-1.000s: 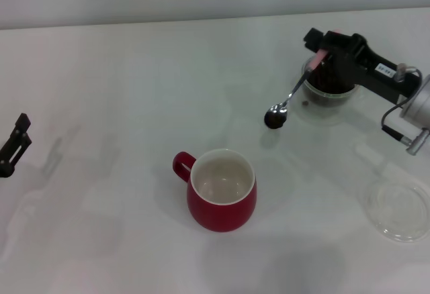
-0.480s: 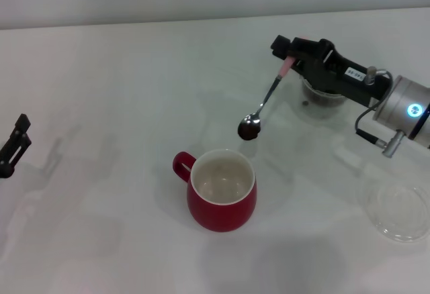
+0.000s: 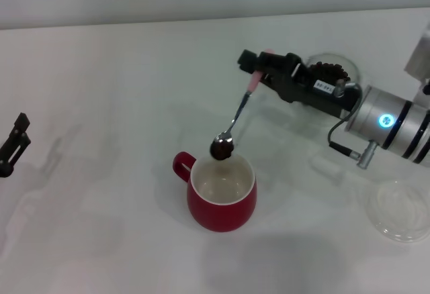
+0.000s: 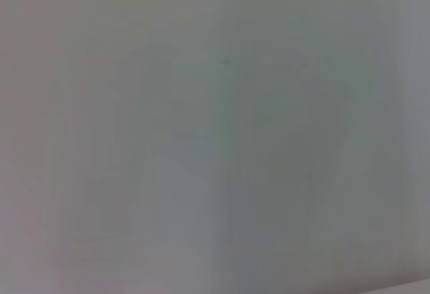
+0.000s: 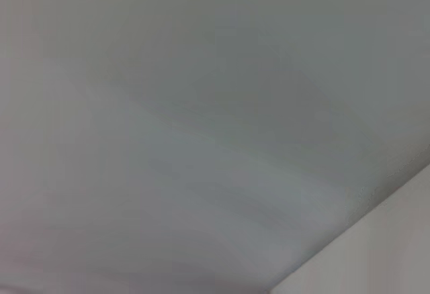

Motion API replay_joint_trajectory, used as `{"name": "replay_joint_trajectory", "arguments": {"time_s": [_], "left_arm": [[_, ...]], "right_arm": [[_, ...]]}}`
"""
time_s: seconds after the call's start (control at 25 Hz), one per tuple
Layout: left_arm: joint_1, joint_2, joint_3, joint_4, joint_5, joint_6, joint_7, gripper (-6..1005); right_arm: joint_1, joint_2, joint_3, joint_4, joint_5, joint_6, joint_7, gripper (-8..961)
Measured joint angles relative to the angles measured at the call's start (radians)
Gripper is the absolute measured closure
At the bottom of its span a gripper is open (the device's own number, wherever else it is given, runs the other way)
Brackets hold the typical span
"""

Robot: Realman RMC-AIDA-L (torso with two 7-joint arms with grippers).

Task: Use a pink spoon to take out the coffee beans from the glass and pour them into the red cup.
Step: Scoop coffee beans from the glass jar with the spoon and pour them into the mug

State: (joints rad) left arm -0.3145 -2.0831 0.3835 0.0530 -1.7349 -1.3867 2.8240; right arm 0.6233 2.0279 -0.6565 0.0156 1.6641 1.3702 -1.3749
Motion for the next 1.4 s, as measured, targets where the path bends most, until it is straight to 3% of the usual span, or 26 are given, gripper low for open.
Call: {"name": "replay_joint_trajectory", "arguments": {"time_s": [1.4], "left_arm": [[-0.002,0.000,0.003,-0.006,0.018,0.008,0.000,242]], "right_arm": [[0.028,0.000,-0.107,-0.094,-0.054,0.082,-0.399,795]]}}
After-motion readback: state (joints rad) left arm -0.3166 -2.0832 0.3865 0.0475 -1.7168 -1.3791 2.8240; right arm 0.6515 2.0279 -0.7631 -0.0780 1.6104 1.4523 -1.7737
